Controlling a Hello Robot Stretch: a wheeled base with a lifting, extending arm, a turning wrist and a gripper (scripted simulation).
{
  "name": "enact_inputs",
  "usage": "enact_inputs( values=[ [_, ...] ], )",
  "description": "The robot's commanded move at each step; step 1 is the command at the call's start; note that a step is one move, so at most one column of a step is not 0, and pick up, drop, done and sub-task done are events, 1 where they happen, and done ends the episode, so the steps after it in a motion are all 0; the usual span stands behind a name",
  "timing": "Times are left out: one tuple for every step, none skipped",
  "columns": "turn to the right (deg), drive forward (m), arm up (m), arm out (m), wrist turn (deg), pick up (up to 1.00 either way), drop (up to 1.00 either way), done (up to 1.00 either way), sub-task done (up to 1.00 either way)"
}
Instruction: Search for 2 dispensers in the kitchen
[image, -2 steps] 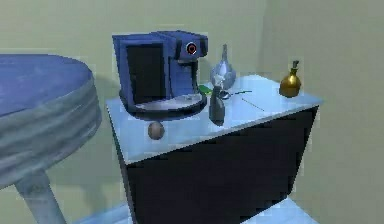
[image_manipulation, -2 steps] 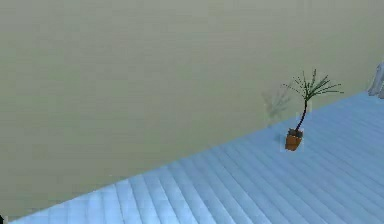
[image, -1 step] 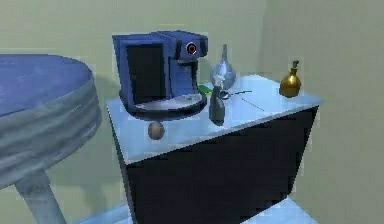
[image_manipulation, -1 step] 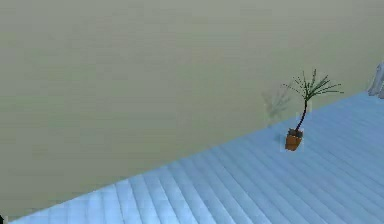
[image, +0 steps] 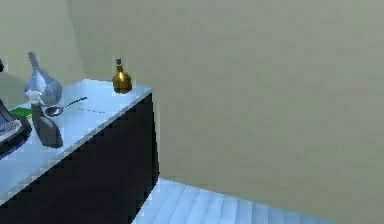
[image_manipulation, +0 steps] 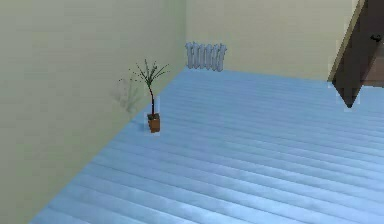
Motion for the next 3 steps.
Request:
enact_inputs(
  values=[
    [15.0,0.0,0.0,0.0,0.0,0.0,0.0,0.0,0.0],
    [3.0,0.0,0.0,0.0,0.0,0.0,0.0,0.0,0.0],
    [0.0,0.7,0.0,0.0,0.0,0.0,0.0,0.0,0.0]
  ],
)
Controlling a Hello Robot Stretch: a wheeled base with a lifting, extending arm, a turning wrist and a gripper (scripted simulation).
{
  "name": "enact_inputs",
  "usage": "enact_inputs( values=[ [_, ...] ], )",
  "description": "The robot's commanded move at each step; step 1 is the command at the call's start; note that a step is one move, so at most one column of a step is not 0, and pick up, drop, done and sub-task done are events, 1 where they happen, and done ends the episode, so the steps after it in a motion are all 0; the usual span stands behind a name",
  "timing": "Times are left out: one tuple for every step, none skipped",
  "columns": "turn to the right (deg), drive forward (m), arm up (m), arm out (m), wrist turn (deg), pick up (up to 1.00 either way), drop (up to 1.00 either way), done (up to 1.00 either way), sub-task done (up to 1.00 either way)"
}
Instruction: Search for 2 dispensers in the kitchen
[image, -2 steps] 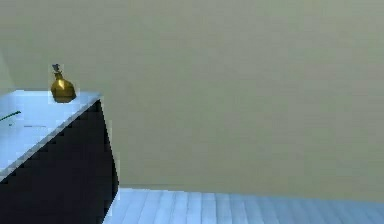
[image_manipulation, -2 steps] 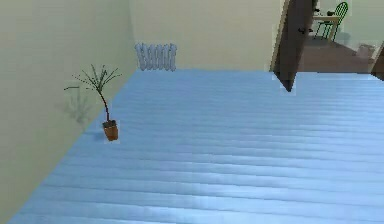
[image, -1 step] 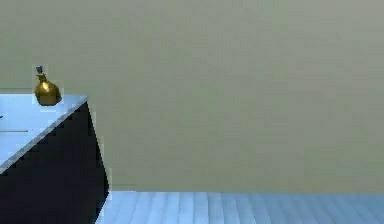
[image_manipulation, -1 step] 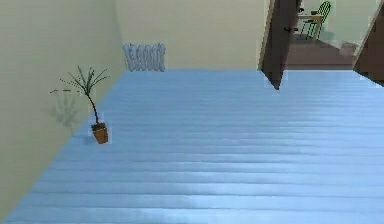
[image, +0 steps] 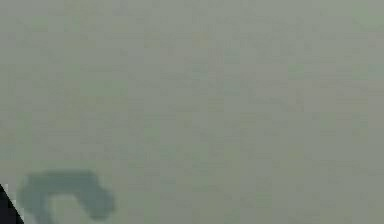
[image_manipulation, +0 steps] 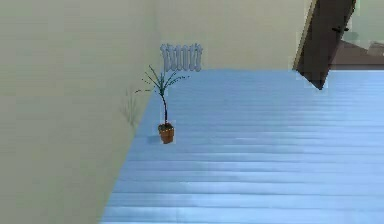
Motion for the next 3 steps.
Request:
enact_inputs(
  values=[
    [-45.0,0.0,0.0,0.0,0.0,0.0,0.0,0.0,0.0],
    [-15.0,0.0,0.0,0.0,0.0,0.0,0.0,0.0,0.0],
    [0.0,0.0,0.0,0.0,0.0,0.0,0.0,1.0,0.0]
  ],
)
